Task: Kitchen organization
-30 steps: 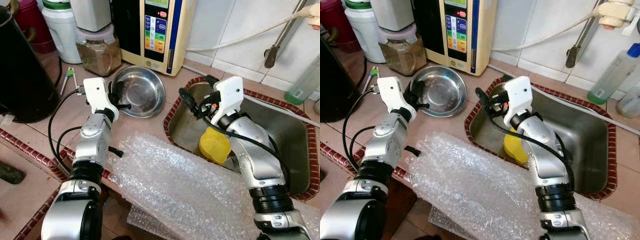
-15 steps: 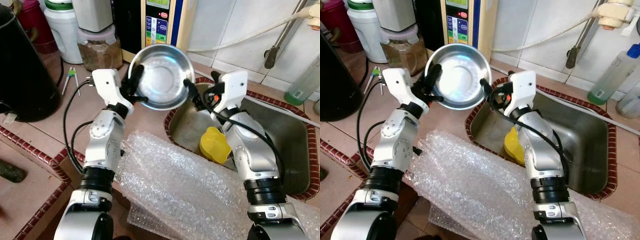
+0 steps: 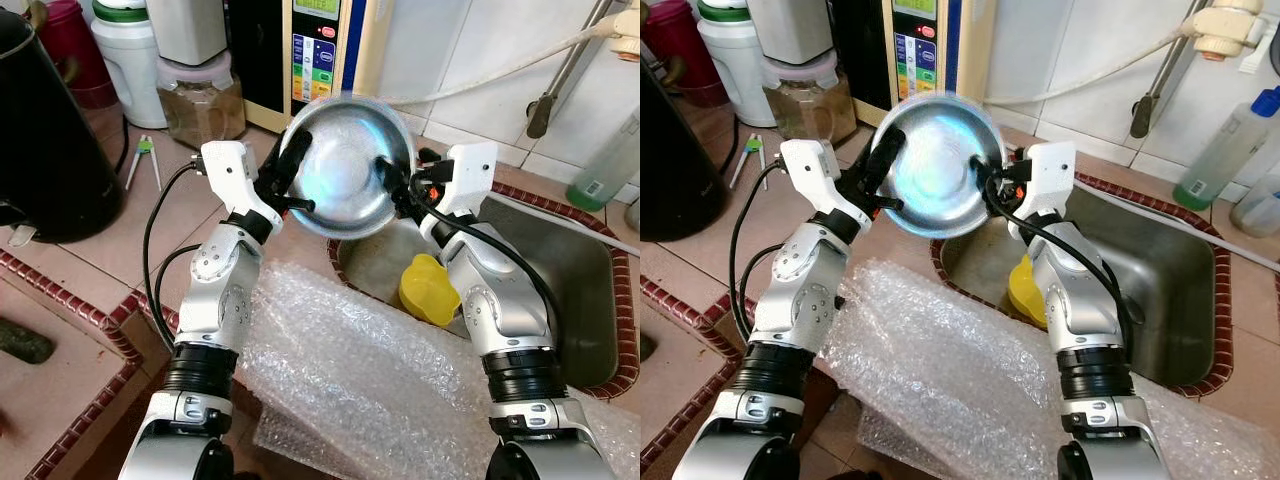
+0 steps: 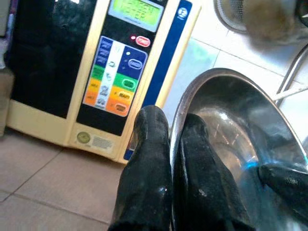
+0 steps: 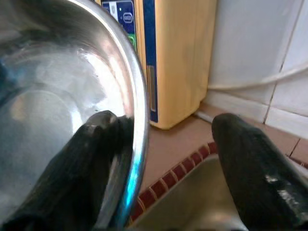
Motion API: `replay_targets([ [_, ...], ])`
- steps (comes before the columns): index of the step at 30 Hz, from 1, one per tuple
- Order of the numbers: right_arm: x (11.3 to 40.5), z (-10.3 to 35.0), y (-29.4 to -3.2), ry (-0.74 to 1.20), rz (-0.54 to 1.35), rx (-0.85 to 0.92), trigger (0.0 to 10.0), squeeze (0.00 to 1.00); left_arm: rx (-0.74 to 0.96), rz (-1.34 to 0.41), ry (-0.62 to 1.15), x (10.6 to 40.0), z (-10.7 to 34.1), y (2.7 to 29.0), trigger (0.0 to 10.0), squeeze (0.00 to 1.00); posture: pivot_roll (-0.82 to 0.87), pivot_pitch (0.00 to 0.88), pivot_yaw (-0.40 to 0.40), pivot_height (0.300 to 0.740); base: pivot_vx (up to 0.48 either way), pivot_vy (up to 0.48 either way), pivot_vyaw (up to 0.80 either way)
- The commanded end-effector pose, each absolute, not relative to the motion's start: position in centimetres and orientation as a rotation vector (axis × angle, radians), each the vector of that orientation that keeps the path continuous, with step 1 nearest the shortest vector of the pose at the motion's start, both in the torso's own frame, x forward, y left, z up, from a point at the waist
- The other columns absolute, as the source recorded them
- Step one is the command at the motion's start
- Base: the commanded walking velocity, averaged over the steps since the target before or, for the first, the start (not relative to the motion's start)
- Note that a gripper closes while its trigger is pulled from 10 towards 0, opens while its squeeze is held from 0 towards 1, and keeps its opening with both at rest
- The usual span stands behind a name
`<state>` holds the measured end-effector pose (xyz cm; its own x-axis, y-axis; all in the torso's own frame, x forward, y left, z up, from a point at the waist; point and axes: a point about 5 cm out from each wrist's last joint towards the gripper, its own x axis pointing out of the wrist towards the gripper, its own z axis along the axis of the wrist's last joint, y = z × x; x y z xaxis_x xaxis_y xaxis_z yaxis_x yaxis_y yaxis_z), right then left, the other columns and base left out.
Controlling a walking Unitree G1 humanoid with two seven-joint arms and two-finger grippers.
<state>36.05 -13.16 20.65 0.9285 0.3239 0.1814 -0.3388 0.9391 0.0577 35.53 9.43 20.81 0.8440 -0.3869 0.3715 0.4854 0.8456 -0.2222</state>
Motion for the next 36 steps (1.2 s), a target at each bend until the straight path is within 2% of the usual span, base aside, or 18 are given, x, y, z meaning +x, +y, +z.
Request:
replay_targets([
  [1,36.37,19.96,-14.43,-0.118,0.283,0.102,0.0,0.0,-0.313,-0.483,-0.374,35.33,21.98,9.32,0.0,0.0,0.04,0.074,-0.066,0.74,0.0,0.0,0.0],
  [18,36.18,19.41,-13.63,-0.049,0.38,0.159,0.0,0.0,-0.303,-0.473,-0.38,35.38,22.1,9.36,0.0,0.0,0.04,0.076,-0.071,0.74,0.0,0.0,0.0],
  [36,36.21,19.14,-14.07,-0.029,0.351,0.195,0.0,0.0,-0.242,-0.467,-0.361,34.85,21.39,10.19,0.0,0.0,0.04,0.076,-0.066,0.74,0.0,0.0,0.0],
])
